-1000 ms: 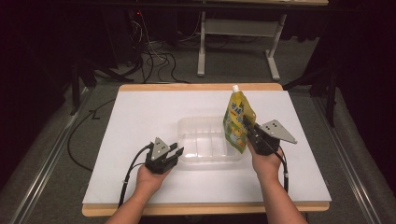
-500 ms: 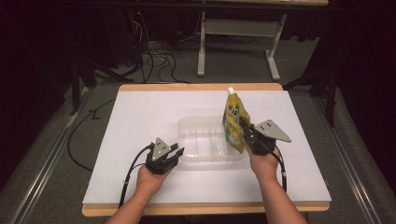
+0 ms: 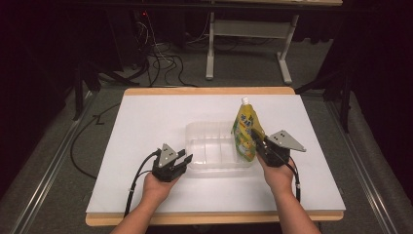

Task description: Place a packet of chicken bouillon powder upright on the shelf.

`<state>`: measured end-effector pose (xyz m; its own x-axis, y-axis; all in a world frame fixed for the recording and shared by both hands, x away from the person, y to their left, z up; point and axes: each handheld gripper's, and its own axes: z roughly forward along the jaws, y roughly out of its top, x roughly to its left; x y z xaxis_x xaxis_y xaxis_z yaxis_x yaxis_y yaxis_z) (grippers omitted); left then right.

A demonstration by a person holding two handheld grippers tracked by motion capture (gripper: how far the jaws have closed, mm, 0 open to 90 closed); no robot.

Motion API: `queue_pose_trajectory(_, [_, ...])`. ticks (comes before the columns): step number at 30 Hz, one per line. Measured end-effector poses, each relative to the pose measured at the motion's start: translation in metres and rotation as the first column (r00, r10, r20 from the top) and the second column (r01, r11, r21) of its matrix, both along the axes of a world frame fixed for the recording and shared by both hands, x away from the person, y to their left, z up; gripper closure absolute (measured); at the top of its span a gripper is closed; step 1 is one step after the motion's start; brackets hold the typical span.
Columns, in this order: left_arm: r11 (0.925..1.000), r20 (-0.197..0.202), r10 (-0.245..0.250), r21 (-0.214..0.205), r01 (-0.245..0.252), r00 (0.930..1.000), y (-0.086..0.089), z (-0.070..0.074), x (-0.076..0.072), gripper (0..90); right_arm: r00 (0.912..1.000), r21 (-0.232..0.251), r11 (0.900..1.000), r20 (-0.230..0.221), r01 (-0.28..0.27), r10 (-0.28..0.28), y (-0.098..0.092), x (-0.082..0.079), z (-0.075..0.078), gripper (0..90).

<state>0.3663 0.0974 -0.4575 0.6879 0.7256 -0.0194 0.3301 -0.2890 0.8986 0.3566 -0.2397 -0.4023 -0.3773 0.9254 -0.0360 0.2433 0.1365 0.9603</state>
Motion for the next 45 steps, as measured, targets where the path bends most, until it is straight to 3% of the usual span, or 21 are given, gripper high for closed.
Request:
queue_pose_trajectory(17, [0.9974,-0.026,0.032,-0.064,-0.034,0.9992,0.012,0.006,0.001,49.0,0.9964,0.009,0.9979,-0.054,-0.065,0.065,0.000,-0.005,0.005,48.1])
queue_pose_trajectory(20, [0.9972,-0.010,0.036,-0.065,-0.037,0.9993,0.014,0.008,-0.002,45.1,0.9944,0.014,0.9963,-0.063,-0.084,0.085,-0.004,-0.013,0.006,42.1])
queue_pose_trajectory(29, [0.9978,0.035,0.041,-0.053,-0.040,0.9985,0.025,0.017,-0.013,39.9,0.9902,0.023,0.9930,-0.076,-0.116,0.117,-0.024,-0.042,0.005,36.2])
queue_pose_trajectory(33, [0.9968,0.041,0.061,-0.053,-0.059,0.9973,0.037,0.022,-0.016,38.8,0.9941,0.029,0.9961,-0.067,-0.083,0.085,-0.046,-0.055,0.005,36.0])
queue_pose_trajectory(34, [0.9964,0.047,0.076,-0.042,-0.074,0.9960,0.042,0.024,-0.015,38.5,0.9960,0.028,0.9984,-0.073,-0.050,0.051,-0.061,-0.056,0.002,35.5])
queue_pose_trajectory(36, [0.9965,0.047,0.081,-0.027,-0.079,0.9956,0.045,0.025,-0.014,38.1,0.9962,0.027,0.9991,-0.080,-0.031,0.034,-0.069,-0.054,0.000,34.5])
queue_pose_trajectory(39, [0.9943,0.034,0.106,-0.014,-0.105,0.9938,0.060,0.028,-0.011,37.2,0.9926,0.055,0.9972,-0.113,0.051,-0.044,-0.103,-0.051,-0.012,30.7])
queue_pose_trajectory(42, [0.9876,0.027,0.150,0.041,-0.151,0.9882,0.083,0.025,-0.012,36.7,0.9901,0.070,0.9939,-0.117,0.085,-0.077,-0.115,-0.052,-0.018,28.0])
queue_pose_trajectory(44, [0.9796,0.036,0.183,0.077,-0.186,0.9824,0.102,0.015,-0.017,35.4,0.9874,0.065,0.9921,-0.123,0.107,-0.099,-0.123,-0.052,-0.024,25.5])
queue_pose_trajectory(45, [0.9763,0.017,0.209,0.056,-0.209,0.9779,0.112,0.007,-0.021,37.3,0.9847,0.062,0.9902,-0.130,0.125,-0.116,-0.128,-0.054,-0.029,24.9])
